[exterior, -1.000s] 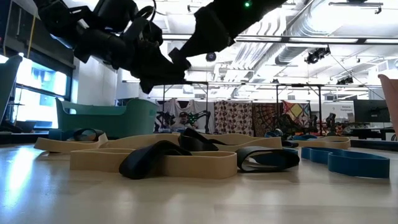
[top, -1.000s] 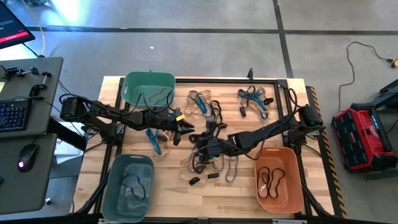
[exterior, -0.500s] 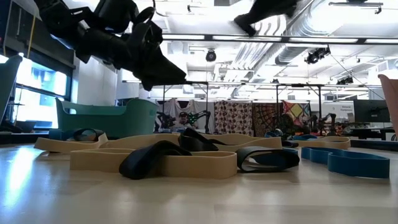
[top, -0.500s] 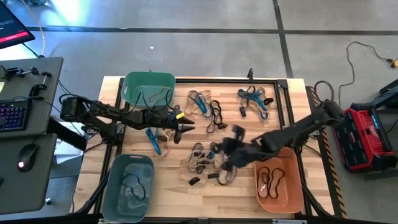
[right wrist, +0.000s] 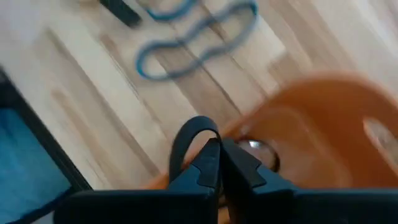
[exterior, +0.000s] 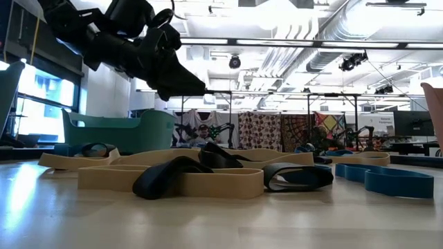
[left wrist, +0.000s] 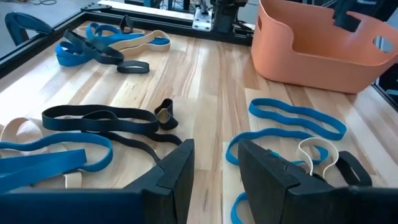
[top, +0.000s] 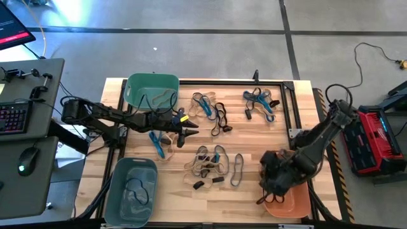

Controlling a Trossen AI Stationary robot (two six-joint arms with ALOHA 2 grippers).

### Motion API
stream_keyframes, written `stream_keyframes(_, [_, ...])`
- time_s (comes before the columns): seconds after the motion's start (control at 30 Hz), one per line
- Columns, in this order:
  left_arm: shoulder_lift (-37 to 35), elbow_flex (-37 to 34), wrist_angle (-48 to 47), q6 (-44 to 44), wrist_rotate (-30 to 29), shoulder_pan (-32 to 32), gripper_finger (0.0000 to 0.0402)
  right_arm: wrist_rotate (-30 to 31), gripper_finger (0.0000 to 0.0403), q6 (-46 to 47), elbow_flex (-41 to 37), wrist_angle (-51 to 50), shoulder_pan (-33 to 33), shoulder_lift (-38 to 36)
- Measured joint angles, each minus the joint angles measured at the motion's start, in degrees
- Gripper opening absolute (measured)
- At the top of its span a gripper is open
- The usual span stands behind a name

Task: Sort rubber bands into baskets
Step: Put the black rubber band into the orange bin

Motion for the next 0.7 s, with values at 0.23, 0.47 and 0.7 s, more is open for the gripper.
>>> stream_keyframes(0.23, [0.0, 0.0, -0.16, 0.62, 0.0, 0.0, 0.0117, -7.86, 0.0, 2.43, -0.02, -6.08, -0.04, 4.88])
stream_keyframes(0.47, [0.0, 0.0, -0.46, 0.61, 0.0, 0.0, 0.0117, -9.23, 0.0, -2.7, -0.42, -5.67, -2.12, 7.82])
stream_keyframes(0.7, [0.0, -0.02, -0.55, 0.59, 0.0, -0.02, 0.0117, -16.18, 0.0, -5.6, -10.93, 7.51, -1.18, 4.52])
